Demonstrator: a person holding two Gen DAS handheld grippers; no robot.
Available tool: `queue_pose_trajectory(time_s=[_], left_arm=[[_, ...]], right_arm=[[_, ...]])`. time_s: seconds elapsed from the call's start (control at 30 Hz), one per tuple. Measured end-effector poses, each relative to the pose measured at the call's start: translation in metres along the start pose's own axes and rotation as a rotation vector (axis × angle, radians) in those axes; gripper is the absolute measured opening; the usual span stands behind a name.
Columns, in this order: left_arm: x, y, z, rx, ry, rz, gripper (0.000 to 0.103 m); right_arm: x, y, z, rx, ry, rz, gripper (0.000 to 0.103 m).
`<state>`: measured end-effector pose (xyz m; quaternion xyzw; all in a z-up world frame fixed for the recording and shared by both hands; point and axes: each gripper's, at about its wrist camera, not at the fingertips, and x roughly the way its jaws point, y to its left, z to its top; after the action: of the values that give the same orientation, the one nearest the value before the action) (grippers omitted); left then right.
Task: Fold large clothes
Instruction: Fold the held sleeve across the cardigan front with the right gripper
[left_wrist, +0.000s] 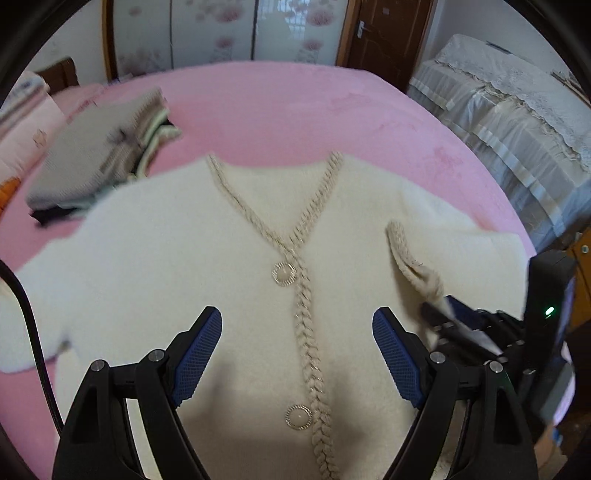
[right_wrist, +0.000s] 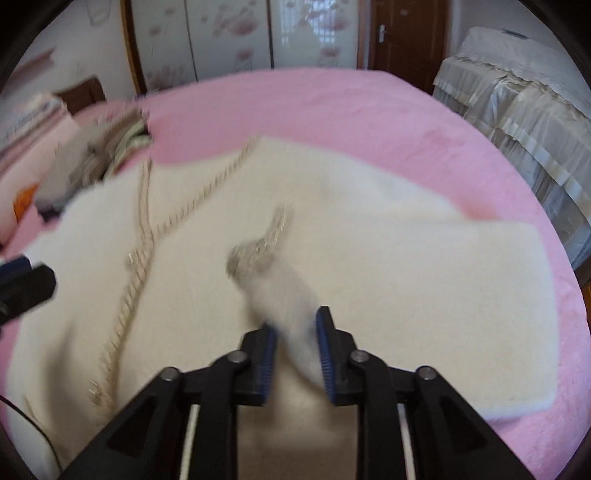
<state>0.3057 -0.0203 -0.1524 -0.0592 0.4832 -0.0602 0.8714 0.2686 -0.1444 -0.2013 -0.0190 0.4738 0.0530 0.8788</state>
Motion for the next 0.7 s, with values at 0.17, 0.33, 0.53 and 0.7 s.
queue_pose_trajectory(time_s=[0.17, 0.33, 0.53, 0.7], left_arm=[[0.016, -0.004, -0.002, -0.022, 0.053, -0.166, 0.083], [0.038, -0.027, 0.0, 0.016, 0.107, -0.265, 0.083], [0.073, -0.063, -0.002, 0.009, 0.193, -0.334, 0.079], [0.107, -0.077, 0.001, -0.071, 0.253, -0.403, 0.049]], right_arm=[[-0.027, -0.011, -0.022, -0.012, -0.028, 0.06, 0.053], [-0.054, -0.026, -0.04, 0.032, -0.061, 0.075, 0.054], [-0.069, -0.053, -0.066, 0.121, -0.076, 0.063, 0.054], [-0.062, -0.076, -0.082, 0.195, -0.051, 0.051, 0.054]])
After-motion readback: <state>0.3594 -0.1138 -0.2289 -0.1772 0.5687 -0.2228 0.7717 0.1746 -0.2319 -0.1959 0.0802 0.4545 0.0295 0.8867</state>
